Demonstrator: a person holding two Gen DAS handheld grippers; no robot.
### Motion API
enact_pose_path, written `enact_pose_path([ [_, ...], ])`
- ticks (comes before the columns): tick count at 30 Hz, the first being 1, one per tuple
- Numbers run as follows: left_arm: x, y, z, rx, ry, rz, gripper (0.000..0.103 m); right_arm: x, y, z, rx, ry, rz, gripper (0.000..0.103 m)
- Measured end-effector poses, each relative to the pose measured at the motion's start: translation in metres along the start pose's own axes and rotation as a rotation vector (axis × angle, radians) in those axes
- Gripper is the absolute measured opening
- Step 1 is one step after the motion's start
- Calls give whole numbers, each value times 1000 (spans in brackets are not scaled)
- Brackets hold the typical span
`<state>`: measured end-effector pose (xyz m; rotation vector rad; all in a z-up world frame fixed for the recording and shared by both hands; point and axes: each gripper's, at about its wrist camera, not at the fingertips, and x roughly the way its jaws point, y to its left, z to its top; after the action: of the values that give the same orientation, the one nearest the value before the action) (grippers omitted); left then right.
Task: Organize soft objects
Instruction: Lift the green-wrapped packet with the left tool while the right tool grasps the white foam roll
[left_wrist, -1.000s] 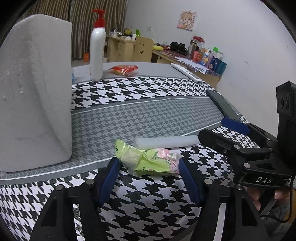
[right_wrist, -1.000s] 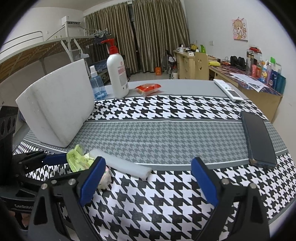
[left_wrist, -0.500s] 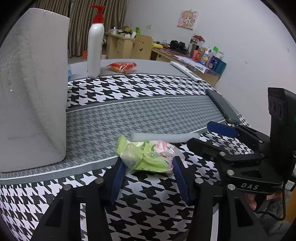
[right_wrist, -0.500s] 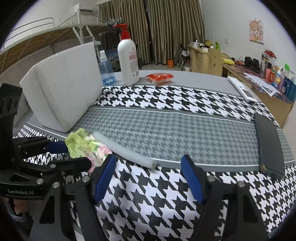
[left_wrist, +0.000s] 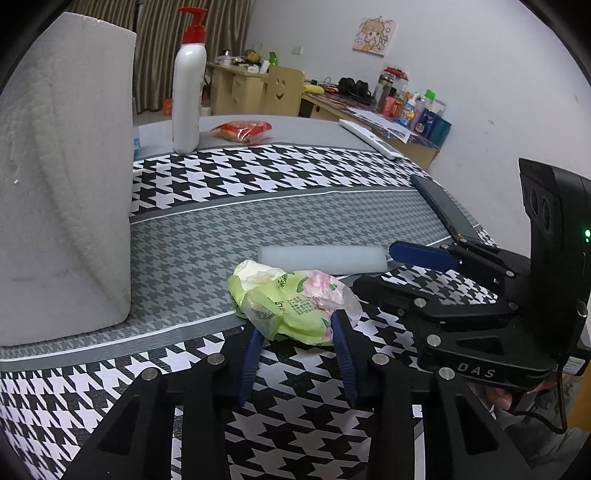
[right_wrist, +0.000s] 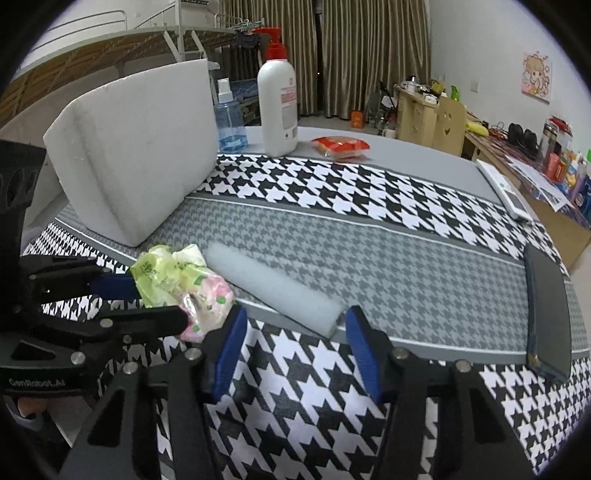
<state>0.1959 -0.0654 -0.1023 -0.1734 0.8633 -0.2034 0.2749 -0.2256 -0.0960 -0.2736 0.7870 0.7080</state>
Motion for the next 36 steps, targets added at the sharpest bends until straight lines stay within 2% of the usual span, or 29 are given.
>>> enact_pose_path([
  [13,-12,4,-3,1,-19,2,35,18,2,10,-47,56,-4,60],
  [16,-15,6,-4,-4,-24,0,35,21,1,12,-53,63,-18,55],
  [26,-25,10,-5,-11,-42,-5,35,29,-1,19,-82,76,-32,53],
  [29,-28,12,-6,-16,-50,-1,35,31,-4,21,-72,79,-42,43],
  [31,-31,14,-6,-19,-54,0,35,31,-8,22,-58,79,-47,32],
  [32,-32,15,-6,-21,-57,1,35,32,-10,22,-48,80,-44,29],
  [33,-33,14,-7,-20,-59,0,35,31,-10,22,-44,80,-40,23],
  [34,-35,13,-7,-18,-62,-1,35,30,-10,22,-44,80,-31,11],
  [36,-36,13,-7,-16,-65,-1,35,26,-8,22,-49,75,-28,8],
])
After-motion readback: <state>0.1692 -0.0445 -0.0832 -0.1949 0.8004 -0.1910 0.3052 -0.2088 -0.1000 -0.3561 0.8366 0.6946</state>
